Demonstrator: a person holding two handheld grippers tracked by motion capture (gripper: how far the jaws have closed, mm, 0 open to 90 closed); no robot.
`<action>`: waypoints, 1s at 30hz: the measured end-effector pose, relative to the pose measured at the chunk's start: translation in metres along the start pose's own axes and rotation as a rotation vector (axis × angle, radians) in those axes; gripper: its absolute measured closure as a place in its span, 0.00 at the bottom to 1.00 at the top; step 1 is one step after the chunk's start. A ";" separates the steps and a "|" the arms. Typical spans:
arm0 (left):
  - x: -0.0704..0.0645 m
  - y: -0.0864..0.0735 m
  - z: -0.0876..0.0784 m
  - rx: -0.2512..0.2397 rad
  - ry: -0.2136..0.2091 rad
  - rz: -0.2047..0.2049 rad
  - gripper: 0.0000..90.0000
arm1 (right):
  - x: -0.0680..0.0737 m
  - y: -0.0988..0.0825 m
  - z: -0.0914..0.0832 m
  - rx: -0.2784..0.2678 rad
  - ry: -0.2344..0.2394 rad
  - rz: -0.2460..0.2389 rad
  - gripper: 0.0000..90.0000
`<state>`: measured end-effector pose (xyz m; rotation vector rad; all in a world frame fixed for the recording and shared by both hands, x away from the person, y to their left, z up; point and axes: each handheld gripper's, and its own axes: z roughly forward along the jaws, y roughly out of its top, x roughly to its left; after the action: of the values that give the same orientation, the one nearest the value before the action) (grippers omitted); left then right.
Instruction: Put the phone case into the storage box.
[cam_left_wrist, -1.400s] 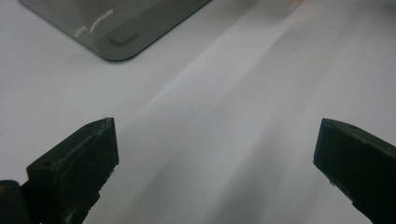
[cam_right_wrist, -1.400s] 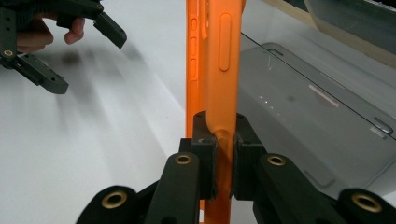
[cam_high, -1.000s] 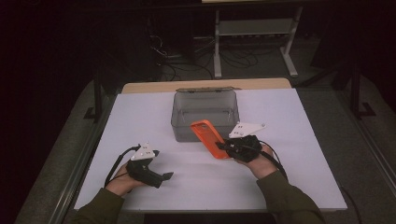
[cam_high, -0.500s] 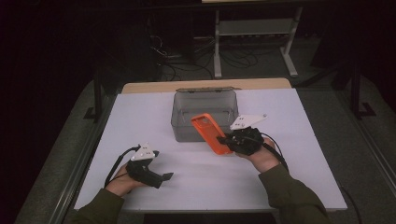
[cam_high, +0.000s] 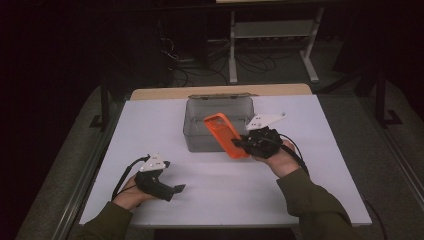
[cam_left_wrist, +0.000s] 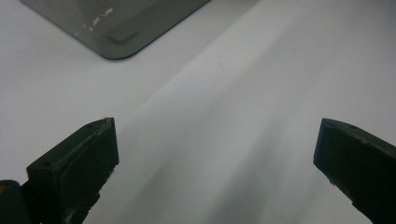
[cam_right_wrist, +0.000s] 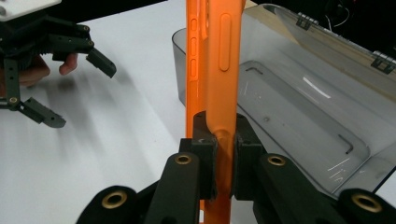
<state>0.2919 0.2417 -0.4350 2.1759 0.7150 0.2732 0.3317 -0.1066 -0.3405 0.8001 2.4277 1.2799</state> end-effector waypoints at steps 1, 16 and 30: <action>0.000 0.000 0.000 0.000 -0.001 -0.001 0.00 | -0.001 0.002 0.000 -0.001 0.000 0.000 0.91; 0.000 0.001 -0.002 -0.003 0.004 0.001 0.00 | -0.010 0.023 0.001 -0.008 -0.004 0.017 0.91; 0.002 0.001 -0.003 -0.016 0.003 -0.010 0.00 | -0.023 0.036 0.004 -0.008 -0.032 0.044 0.91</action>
<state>0.2931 0.2440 -0.4324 2.1568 0.7228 0.2768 0.3643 -0.1013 -0.3131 0.8705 2.3908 1.2815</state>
